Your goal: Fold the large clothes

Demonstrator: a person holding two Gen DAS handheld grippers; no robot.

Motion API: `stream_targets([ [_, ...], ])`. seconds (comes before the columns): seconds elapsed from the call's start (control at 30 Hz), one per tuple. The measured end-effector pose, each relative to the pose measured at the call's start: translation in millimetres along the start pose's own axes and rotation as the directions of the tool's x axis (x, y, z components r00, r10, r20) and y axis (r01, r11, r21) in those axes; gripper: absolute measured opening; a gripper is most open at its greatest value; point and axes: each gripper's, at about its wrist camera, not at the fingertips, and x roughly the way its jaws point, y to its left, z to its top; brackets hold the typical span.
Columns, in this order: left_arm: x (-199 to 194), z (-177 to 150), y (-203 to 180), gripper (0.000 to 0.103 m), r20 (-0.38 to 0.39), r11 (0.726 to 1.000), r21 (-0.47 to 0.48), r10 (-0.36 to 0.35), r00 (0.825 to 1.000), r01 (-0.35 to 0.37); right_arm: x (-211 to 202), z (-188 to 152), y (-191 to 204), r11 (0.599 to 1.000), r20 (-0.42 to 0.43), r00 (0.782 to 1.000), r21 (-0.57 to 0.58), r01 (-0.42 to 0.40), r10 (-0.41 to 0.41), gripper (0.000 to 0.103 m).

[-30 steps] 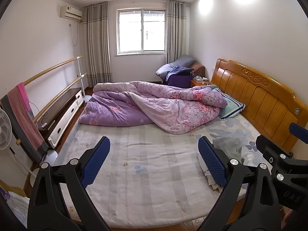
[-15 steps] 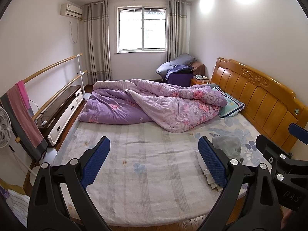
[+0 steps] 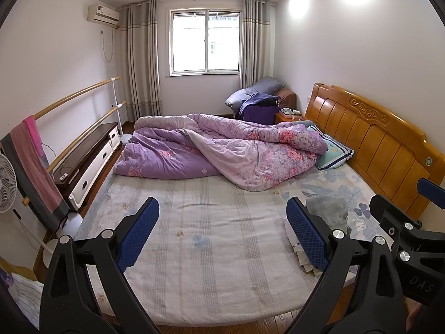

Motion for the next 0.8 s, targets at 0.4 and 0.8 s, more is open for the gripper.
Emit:
stream_targets([
  [0.4,-0.5,-0.2,1.1,0.093,-0.003,1.000,0.001,-0.001,1.000,0.001,1.0,-0.6,-0.7,1.000,-0.005,1.000,0.001,0.001,-0.001,0.095],
  [0.8,-5.6,-4.4,6.3,0.093,-0.010,1.000,0.002,-0.005,1.000,0.005,-0.4,-4.7,0.5,1.000,-0.012,1.000,0.004,0.005,-0.005,0.095],
])
